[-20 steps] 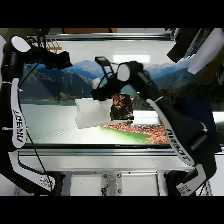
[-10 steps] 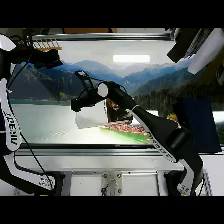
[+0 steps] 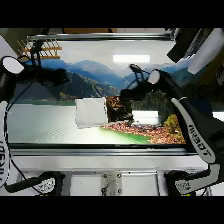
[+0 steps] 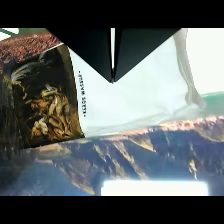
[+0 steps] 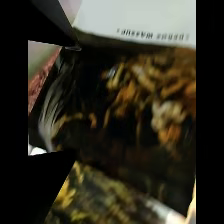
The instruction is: Fold the clothes and pants, and hang the long-sleeved shirts on hangers.
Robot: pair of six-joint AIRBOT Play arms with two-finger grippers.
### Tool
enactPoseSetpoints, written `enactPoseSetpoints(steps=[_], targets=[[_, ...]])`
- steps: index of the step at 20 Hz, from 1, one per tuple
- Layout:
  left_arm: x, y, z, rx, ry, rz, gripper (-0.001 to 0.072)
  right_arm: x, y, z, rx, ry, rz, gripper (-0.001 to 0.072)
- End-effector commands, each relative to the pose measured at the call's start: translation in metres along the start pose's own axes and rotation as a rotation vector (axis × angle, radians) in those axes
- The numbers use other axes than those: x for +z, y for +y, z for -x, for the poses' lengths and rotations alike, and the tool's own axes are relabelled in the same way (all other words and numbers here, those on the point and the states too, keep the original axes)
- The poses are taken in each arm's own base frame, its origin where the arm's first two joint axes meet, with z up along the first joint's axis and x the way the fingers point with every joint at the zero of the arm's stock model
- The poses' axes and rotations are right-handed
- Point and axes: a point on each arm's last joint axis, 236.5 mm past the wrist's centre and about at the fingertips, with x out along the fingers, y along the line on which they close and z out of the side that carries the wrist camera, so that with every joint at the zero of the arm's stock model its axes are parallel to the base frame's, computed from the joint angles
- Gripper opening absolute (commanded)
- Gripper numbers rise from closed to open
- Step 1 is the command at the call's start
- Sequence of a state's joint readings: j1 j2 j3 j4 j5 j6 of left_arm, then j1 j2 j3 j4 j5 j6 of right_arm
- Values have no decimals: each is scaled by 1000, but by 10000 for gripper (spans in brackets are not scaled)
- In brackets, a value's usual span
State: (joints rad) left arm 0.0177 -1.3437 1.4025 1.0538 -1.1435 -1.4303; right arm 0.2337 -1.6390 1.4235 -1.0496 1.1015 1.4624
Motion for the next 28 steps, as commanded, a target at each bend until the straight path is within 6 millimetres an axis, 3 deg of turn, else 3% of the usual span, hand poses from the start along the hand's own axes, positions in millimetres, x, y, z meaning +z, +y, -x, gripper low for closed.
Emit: enactPoseSetpoints(steps=[1,3,6,12,13,16,17,18,20,21,24,26,28], targets=[[-32,-11,-6,-5,5,-21,4,-29,-69,-5,70,36,-282,720],[-37,-11,-5,-4,-2,-20,4,-34,-69,-21,145,59,-313,720],[-42,-11,-6,-7,4,-10,4,-35,-53,-50,197,73,-288,720],[-41,-10,-7,-7,-3,-3,4,-29,6,-92,282,60,-255,716],[-41,-10,-7,-7,-3,-3,4,-30,18,-97,298,68,-231,668],[-41,-10,-7,-7,-2,-2,4,-30,46,-103,338,60,-115,108],[-41,-10,-7,-7,-2,-2,5,-27,50,-101,343,50,-89,9],[-41,-10,-7,-7,-1,-2,4,-20,53,-94,342,33,-78,8],[-42,-10,-7,-8,3,-2,4,3,41,-60,295,-35,-79,8],[-43,-10,-7,-8,7,-2,4,15,25,-35,241,-81,-80,8],[-43,-10,-7,-8,7,-2,4,40,-58,64,-3,-236,-137,8],[-43,-10,-7,-8,5,-3,4,35,-116,136,-162,-322,-216,9],[-43,-10,-7,-8,6,-3,5,18,-162,204,-272,-405,-320,8]])
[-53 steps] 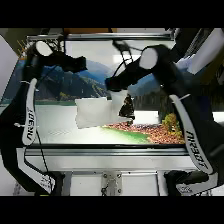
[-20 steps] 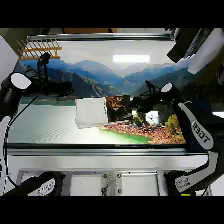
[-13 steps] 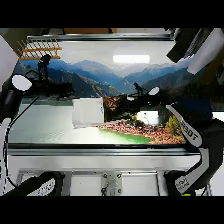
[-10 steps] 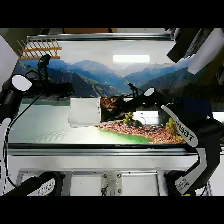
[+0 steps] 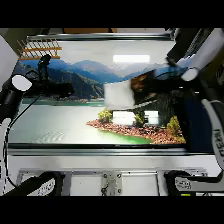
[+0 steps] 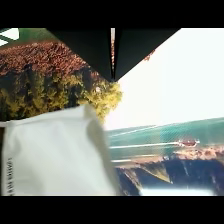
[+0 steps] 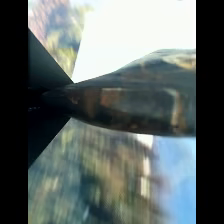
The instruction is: Fold the clothes and pants, and hang the long-sleeved shirts on hangers.
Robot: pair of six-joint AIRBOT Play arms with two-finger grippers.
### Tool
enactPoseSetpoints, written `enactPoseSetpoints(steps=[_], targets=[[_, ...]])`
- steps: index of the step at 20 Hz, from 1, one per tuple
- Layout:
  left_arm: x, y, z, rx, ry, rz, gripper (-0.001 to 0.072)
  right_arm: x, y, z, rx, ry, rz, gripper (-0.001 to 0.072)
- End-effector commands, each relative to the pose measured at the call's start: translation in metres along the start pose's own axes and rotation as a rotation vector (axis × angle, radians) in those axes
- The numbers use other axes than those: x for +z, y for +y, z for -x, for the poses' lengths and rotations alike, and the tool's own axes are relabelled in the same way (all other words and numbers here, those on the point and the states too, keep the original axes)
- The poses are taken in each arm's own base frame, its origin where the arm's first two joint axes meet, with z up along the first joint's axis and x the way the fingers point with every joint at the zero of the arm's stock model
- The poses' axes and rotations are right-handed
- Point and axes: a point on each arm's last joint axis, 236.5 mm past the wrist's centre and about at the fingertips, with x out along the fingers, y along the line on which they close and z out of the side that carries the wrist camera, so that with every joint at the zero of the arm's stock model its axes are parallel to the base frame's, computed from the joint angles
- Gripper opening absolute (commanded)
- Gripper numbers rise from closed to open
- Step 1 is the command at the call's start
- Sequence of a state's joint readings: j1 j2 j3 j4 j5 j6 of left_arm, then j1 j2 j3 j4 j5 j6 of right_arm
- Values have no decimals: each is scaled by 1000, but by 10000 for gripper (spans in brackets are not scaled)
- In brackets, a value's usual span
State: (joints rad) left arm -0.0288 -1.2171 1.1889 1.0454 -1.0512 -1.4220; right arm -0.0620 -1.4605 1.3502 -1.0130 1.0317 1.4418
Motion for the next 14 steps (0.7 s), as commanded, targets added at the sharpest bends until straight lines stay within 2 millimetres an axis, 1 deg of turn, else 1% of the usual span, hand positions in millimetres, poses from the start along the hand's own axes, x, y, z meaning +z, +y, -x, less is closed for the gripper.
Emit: enactPoseSetpoints(steps=[1,3,5,6,7,9,12,14], targets=[[0,0,0,0,0,-1,5,21,-98,118,-266,-167,-147,9],[0,0,0,0,1,-2,5,21,-133,171,-335,-259,-241,9],[0,0,0,0,1,-2,4,11,-162,211,-387,-322,-334,9],[0,0,0,0,2,-2,4,3,-174,224,-408,-334,-371,9],[-1,0,0,0,2,-2,4,-7,-183,232,-421,-330,-405,8],[-1,0,0,-1,4,-2,4,-27,-196,240,-441,-304,-462,8],[-3,-1,0,-2,13,-2,5,-54,-209,251,-501,-292,-534,9],[-7,-1,0,-4,30,-2,4,-86,-216,254,-579,-240,-580,9]])
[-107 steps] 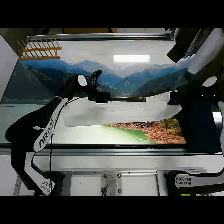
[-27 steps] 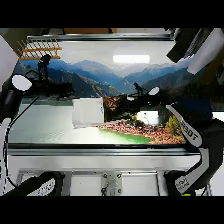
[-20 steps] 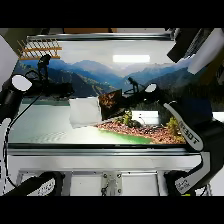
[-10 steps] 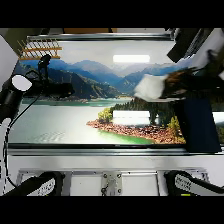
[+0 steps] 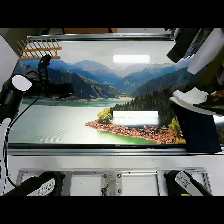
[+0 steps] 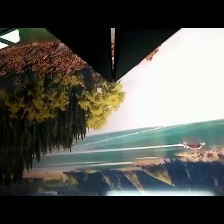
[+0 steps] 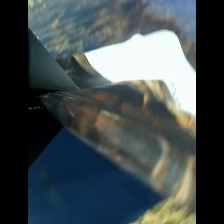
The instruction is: Fold the clothes and pants, and hang the long-sleeved shirts on hangers.
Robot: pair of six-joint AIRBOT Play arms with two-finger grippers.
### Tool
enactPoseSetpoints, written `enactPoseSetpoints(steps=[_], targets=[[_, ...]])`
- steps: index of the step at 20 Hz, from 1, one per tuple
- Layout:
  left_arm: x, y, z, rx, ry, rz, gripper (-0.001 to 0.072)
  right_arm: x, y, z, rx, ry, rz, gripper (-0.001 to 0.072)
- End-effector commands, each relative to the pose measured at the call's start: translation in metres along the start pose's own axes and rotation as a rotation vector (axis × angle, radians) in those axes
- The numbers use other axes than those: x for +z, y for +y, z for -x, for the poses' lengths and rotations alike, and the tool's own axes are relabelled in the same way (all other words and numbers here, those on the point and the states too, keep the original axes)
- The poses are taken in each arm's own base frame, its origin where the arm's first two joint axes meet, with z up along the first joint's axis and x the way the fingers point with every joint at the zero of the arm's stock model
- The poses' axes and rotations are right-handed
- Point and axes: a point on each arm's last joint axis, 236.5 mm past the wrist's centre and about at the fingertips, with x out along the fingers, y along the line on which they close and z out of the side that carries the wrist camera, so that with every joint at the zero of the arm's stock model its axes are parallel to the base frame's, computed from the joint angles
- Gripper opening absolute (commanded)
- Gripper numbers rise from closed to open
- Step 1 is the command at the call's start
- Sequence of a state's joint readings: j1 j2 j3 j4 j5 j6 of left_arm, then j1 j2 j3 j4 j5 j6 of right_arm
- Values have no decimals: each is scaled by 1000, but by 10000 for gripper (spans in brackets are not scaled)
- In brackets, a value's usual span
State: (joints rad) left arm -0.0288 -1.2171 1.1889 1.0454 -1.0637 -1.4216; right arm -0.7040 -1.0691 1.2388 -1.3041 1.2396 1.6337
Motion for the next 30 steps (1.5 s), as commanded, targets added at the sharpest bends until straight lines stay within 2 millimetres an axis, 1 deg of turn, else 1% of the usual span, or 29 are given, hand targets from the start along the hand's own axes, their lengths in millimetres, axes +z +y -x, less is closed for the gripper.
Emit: enactPoseSetpoints(steps=[1,4,5,7,10,11,12,13,14,15,16,17,18,19,20,21,22,24,25,26,28,29,30], targets=[[-5,-1,0,-2,19,-2,5,-37,-46,8,-153,60,-65,9],[-5,-1,0,-2,19,-2,4,-80,-72,2,-241,119,-87,9],[-5,-1,0,-2,19,-2,4,-93,-78,0,-258,140,-88,9],[-5,-1,0,-2,19,-2,5,-116,-83,-6,-269,176,-91,11],[-4,-1,0,-2,18,-2,5,-142,-88,-12,-278,237,-100,31],[-4,-1,0,-2,18,-2,4,-151,-90,-12,-283,268,-103,183],[-5,-1,0,-2,19,-2,4,-157,-91,-11,-288,293,-105,393],[-4,0,0,-2,18,-2,4,-160,-91,-10,-289,308,-102,566],[-4,-1,0,-2,18,-2,4,-159,-89,-9,-280,301,-78,612],[-4,-1,0,-2,18,-2,4,-153,-82,-8,-254,270,-40,612],[-4,0,0,-2,18,-1,4,-143,-68,-6,-214,215,17,612],[-4,-1,0,-2,18,-2,4,-132,-46,-2,-152,145,90,612],[-4,-1,0,-2,17,-2,5,-126,-18,2,-73,86,154,612],[-4,-1,0,-2,18,-2,5,-125,17,7,32,43,228,612],[-4,-1,0,-2,18,-1,5,-131,51,12,137,27,290,613],[-4,-1,0,-2,16,-2,5,-143,84,16,237,34,351,612],[-4,-1,0,-3,18,-1,5,-156,109,20,310,52,393,613],[-3,-1,0,-2,14,-1,5,-181,144,24,396,81,503,611],[-2,0,0,-1,8,-2,5,-194,157,25,429,97,551,602],[-1,0,0,-1,6,-1,4,-204,166,26,452,115,588,518],[-2,0,0,-1,7,-1,4,-222,176,28,480,149,641,127],[-2,0,0,-1,6,-1,5,-227,179,28,487,161,655,9],[-2,0,0,-1,6,-1,5,-232,178,29,488,178,663,11]])
